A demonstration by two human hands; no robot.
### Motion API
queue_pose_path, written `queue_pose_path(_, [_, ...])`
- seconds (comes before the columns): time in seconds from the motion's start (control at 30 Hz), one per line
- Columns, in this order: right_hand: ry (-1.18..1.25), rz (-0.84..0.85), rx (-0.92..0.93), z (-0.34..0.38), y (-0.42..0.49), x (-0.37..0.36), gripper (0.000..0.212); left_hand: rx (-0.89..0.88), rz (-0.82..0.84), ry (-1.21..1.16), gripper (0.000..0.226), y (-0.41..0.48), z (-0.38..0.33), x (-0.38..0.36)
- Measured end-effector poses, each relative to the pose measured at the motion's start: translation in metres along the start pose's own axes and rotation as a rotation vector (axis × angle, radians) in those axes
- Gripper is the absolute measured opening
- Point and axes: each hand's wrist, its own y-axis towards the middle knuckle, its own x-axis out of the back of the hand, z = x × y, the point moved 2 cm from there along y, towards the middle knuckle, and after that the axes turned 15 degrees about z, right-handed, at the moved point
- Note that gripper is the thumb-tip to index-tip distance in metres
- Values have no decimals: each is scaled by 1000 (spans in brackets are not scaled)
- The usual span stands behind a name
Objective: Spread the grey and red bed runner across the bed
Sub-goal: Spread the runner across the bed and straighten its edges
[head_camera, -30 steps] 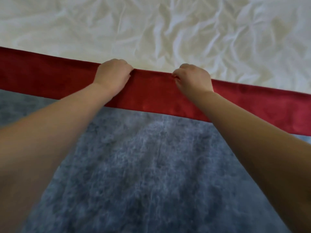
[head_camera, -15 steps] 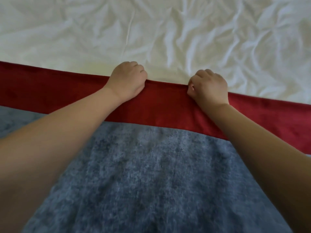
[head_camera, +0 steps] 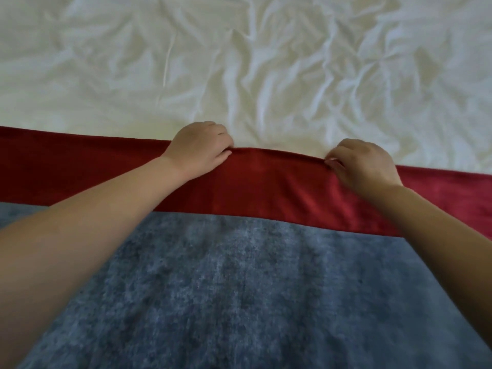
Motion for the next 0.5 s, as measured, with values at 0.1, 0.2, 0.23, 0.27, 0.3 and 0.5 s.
queue_pose_path(0.1, [-111, 15, 19, -2, 14, -4, 18, 9, 71, 28, 17, 12, -1, -1])
queue_pose_path(0.2, [19, 7, -104, 0, 24, -12, 19, 91, 48, 27, 15, 16, -2, -1])
queue_pose_path(0.23, [108, -9, -132, -3, 22, -15, 19, 114, 42, 15, 14, 17, -4, -1])
queue_pose_path(0.27, [171, -24, -135, -6, 19, -17, 18, 124, 43, 4, 14, 18, -7, -2])
queue_pose_path(0.3, [192, -36, -118, -10, 14, -17, 17, 121, 50, -5, 13, 20, -9, -2])
queue_pose_path(0.5, [48, 39, -93, -77, -29, -8, 13, 19, 63, -79, 16, 40, -30, 5])
